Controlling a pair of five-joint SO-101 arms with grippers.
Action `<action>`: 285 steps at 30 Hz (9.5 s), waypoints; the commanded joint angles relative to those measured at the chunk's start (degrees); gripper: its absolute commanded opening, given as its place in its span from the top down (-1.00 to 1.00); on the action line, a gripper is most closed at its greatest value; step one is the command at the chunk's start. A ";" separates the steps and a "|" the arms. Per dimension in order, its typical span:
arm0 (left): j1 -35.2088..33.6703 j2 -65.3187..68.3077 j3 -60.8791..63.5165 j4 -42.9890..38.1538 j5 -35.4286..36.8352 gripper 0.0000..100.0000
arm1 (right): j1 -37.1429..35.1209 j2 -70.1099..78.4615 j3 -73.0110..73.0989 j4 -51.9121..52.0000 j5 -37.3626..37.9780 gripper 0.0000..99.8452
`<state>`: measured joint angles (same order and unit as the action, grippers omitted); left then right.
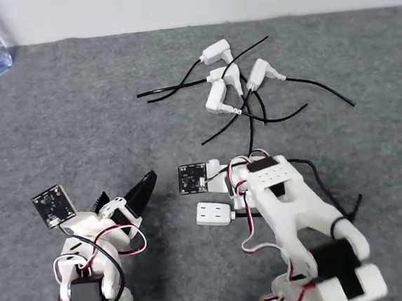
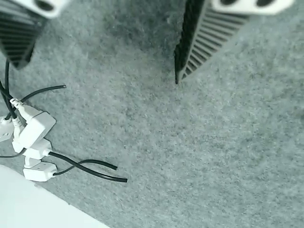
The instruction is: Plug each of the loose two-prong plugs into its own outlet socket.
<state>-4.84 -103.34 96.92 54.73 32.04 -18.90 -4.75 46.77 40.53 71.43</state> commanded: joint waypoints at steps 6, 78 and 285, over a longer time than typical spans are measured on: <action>-0.09 -0.26 -0.48 0.18 -0.70 0.14 | -0.13 10.15 -12.92 1.63 -0.62 0.55; 0.26 -0.26 -0.48 1.14 -0.79 0.14 | 14.90 24.48 -53.71 62.02 21.98 0.52; 15.21 -0.18 -0.48 0.18 -2.02 0.14 | -14.81 -14.99 -29.98 50.42 -32.18 0.98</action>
<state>9.93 -103.34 96.92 54.37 30.11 -31.74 -19.87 22.07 89.32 40.48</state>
